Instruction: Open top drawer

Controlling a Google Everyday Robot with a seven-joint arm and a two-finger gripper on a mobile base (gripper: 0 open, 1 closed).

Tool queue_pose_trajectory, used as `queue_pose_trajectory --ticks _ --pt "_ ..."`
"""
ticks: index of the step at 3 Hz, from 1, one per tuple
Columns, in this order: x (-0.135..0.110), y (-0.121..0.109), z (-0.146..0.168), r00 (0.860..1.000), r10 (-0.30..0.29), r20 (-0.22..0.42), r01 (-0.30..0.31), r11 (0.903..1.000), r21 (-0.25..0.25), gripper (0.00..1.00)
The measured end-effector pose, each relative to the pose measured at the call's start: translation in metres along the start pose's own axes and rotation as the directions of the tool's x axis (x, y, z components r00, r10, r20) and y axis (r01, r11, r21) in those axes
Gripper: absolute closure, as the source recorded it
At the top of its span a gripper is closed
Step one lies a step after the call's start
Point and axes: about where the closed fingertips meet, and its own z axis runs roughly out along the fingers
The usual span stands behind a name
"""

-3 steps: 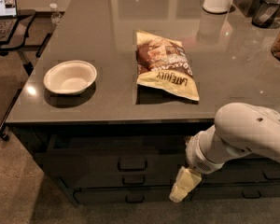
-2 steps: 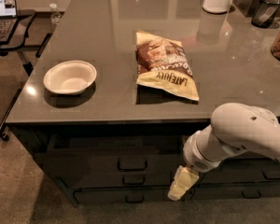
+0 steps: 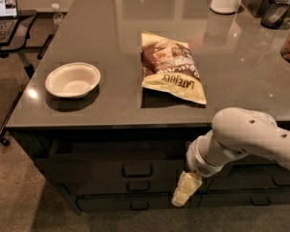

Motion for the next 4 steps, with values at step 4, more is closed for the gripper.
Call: queue_pose_trajectory --ticks 4 --pt "0.022 0.047 -0.001 0.997 0.048 -0.062 -0.055 0.9919 -0.115 0.00"
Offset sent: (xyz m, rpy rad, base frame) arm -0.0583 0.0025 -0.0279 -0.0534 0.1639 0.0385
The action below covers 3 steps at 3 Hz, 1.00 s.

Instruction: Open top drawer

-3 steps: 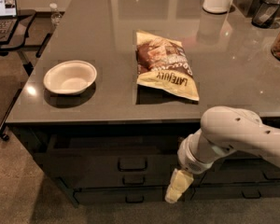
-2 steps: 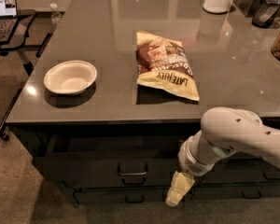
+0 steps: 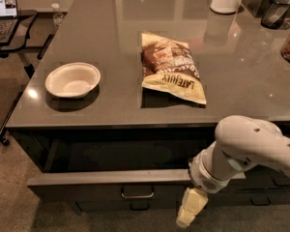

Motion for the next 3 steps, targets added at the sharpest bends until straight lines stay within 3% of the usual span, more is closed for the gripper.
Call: queue_pose_trajectory --ticks 2,3 --pt "0.007 0.010 -0.002 1.000 0.006 -0.018 -0.007 0.9998 -0.021 0.00" --pt "0.030 0.038 0.000 0.998 0.032 -0.047 -0.035 0.9974 -0.063 0.00"
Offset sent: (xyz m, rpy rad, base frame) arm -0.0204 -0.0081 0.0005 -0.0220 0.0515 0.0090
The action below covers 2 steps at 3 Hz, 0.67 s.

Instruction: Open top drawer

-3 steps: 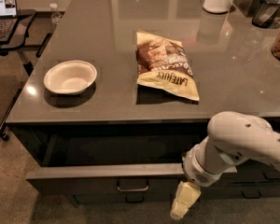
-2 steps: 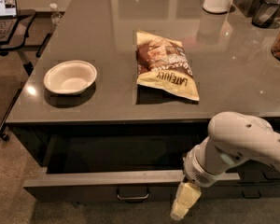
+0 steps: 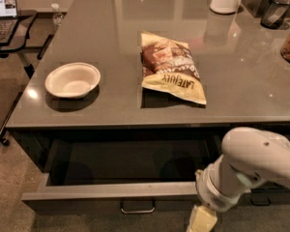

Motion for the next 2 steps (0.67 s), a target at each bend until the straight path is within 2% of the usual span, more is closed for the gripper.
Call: queue_pose_trajectory --ticks 1,2 --pt "0.0303 0.0439 -0.0059 0.998 0.063 -0.012 -0.063 0.9974 -0.035 0.00" --pt "0.0303 0.0439 -0.0059 0.998 0.063 -0.012 -0.063 0.9974 -0.035 0.00"
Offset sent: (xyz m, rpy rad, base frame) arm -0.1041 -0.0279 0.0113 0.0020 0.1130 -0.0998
